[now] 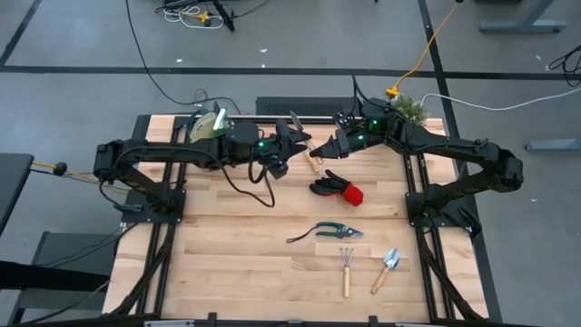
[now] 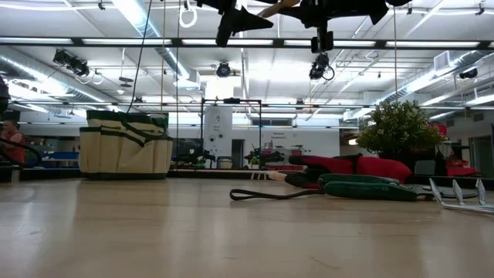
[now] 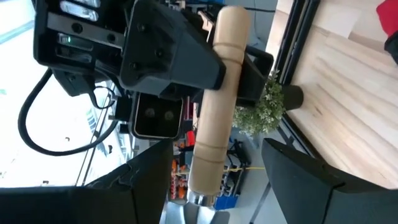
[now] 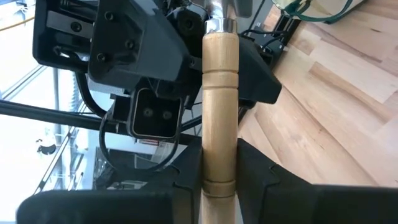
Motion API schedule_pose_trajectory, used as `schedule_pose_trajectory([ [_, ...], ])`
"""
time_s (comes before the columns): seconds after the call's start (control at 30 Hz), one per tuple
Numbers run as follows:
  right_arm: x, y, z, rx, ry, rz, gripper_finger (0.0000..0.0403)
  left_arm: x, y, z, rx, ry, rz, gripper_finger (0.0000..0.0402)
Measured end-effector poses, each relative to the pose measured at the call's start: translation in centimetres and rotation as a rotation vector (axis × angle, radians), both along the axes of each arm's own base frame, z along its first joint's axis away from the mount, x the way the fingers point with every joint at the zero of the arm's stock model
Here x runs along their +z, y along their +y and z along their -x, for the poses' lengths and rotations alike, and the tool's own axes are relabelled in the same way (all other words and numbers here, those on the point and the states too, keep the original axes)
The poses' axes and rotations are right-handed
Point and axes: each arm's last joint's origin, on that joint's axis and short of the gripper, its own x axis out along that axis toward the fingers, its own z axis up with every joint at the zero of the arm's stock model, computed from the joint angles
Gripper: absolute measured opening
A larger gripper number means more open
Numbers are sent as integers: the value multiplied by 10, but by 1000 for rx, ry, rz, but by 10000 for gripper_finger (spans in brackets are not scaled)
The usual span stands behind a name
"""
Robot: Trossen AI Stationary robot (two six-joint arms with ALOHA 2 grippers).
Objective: Pick & Place Garden tools in Gardening bag
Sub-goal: Put the top brown trowel into the gardening bag
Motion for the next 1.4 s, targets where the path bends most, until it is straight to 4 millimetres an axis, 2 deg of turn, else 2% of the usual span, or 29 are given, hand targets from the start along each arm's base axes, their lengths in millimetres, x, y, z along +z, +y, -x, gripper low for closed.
schedule_pose_trajectory([
  [0.27,0,0,0,3,0,11,70,0,0,0,-4,-2,-4,250],
  [0.73,0,0,0,2,-1,13,70,0,-1,0,-8,-1,-6,190],
  [1.4,-3,0,1,4,26,9,70,-6,1,-8,23,-17,-9,188],
])
